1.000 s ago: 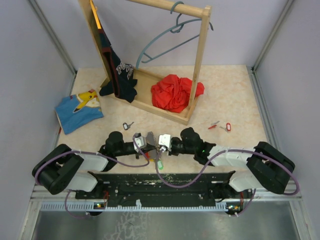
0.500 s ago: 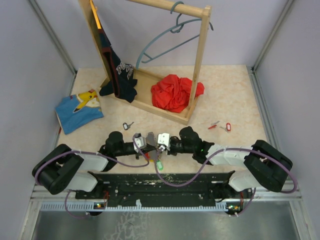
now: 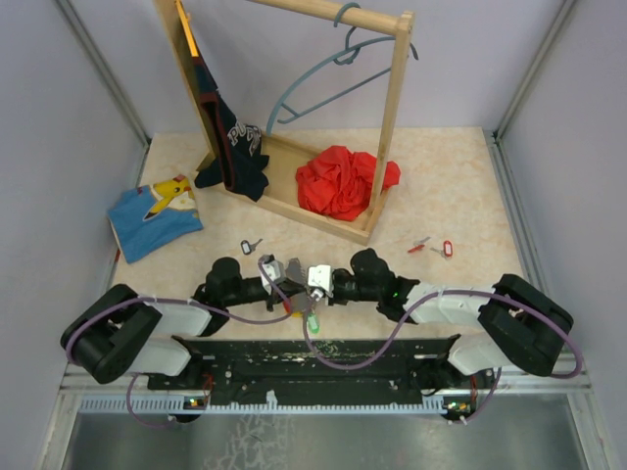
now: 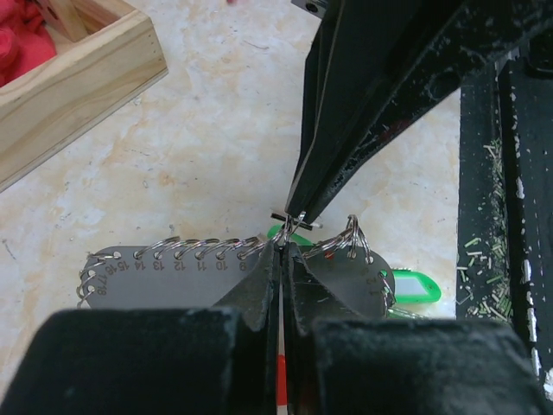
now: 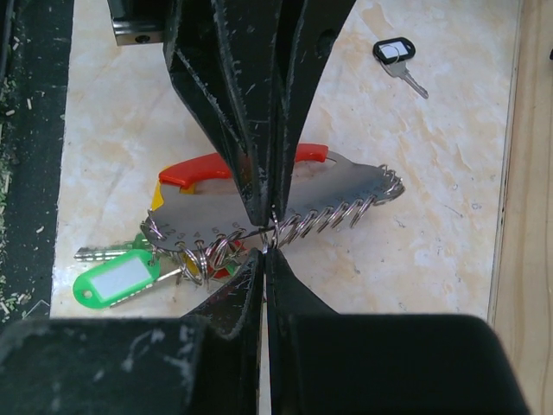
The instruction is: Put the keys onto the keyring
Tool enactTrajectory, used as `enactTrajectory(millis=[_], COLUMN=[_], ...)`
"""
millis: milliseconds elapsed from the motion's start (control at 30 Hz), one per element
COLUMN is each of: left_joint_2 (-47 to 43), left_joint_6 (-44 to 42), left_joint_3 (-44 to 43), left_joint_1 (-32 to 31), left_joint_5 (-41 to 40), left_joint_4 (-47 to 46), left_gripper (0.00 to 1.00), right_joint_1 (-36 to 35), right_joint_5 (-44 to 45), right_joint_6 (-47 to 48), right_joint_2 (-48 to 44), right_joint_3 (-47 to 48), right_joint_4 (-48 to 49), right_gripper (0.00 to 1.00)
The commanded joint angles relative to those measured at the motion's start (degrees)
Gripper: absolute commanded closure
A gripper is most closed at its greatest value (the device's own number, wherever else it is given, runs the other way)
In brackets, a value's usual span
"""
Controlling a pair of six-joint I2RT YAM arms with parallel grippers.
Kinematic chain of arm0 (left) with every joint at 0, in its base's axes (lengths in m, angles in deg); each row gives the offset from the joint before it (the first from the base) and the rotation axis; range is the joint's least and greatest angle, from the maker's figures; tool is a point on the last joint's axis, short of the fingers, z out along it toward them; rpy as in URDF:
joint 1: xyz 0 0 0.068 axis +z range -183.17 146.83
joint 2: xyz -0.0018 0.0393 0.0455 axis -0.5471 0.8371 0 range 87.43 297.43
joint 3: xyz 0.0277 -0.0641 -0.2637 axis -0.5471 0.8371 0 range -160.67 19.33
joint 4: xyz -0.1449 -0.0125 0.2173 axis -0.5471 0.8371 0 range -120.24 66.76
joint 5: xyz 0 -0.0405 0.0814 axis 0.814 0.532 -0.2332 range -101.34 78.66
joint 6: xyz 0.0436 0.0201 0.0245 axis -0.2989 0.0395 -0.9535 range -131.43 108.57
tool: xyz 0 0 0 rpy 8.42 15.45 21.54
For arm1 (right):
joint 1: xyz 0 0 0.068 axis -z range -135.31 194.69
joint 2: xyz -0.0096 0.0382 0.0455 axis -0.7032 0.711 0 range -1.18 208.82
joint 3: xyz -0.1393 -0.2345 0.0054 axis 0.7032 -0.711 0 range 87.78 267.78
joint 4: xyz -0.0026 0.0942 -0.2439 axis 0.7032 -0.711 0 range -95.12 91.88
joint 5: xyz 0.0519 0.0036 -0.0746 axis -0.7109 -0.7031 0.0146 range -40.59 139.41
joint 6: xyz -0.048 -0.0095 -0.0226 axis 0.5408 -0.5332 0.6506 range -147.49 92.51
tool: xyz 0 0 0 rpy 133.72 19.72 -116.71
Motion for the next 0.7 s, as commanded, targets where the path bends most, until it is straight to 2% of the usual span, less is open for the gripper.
enactTrajectory(millis=[0, 367, 667], left_joint_2=[-2.3, 0.6, 0.3], left_joint_6=[4.1, 11.1, 9.8], left_joint_3=[-0.8, 3.2, 3.7], left_joint_1=[0.5, 0.7, 1.3], left_joint_5=[-2.1, -5.1, -5.1], left_joint_4=[-3.8, -18.3, -18.1], left_gripper=[1.0, 1.0, 0.98], right_joint_1=[-1.3, -2.8, -2.7], right_joint_5=[1.3, 7.1, 9.4], right_joint_6=[2.3, 4.2, 8.5], right_joint_2=[-1.4, -0.6, -7.6], right_joint_3=[2.3, 2.1, 6.0], right_joint_4=[-0.8, -0.2, -9.9], right_gripper=[1.0, 1.0, 1.0])
